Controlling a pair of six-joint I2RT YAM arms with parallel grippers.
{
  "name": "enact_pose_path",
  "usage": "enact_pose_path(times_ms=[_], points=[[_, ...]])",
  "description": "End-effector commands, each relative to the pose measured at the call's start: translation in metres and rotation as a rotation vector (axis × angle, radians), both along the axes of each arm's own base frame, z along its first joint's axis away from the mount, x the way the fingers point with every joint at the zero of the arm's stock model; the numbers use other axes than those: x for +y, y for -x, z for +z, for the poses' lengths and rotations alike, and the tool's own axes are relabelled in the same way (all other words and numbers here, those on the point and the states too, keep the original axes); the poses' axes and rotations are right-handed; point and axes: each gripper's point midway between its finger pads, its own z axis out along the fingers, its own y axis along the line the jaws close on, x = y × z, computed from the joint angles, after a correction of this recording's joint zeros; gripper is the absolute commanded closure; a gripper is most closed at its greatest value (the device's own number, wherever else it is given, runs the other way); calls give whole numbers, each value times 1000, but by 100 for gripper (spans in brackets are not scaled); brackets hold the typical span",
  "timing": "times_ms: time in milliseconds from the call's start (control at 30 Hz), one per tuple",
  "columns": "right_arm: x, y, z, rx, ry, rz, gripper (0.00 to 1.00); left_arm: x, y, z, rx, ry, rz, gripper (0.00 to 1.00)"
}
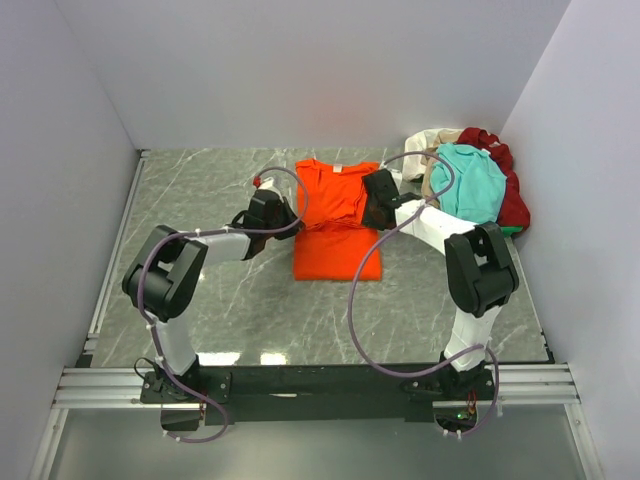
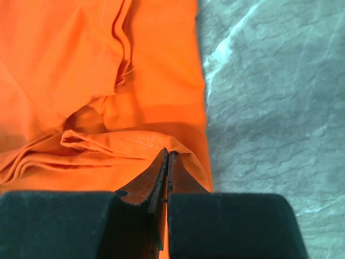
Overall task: Fold and stack the t-shirts
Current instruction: Fold the tshirt
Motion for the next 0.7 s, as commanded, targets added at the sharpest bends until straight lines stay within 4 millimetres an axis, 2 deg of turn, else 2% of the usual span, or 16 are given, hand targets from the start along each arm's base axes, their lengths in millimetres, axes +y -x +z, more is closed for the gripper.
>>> enact_pose_path(times_ms=[0,100,133,167,200,233,300,333,433,500,533,667], points=[[-2,-22,17,-60,-6,-5,100,-4,-18,17,-66,37,-12,100],[-6,-25,9,-44,-6,-20,100,-5,-23,14,-59,38,-15,100],[-6,-27,9,-44,-8,-20,100,-6,-24,13,-54,42,-24,98],[-6,-30,7,-39,-12,-18,100,-7,-25,8,-43,37,-26,90],[-7,-31,5,-30,-12,-18,92,-6,-29,11,-48,41,-22,79],[-5,-36,8,-34,-15,-12,81,-5,-31,13,-49,44,-18,57],[-6,-40,14,-39,-24,-10,54,-2,-32,20,-63,44,-6,44],[-7,-43,23,-60,-29,-10,50,-1,-32,25,-76,43,-2,37],[-9,-41,41,-110,-42,-17,32,5,-29,45,-127,40,7,28],[-7,-39,49,-136,-66,-7,30,12,-24,45,-131,20,18,27],[-9,-32,52,-143,-76,-5,30,14,-21,52,-145,20,18,27],[-4,-10,58,-155,-138,35,30,19,-4,46,-124,-1,5,31]])
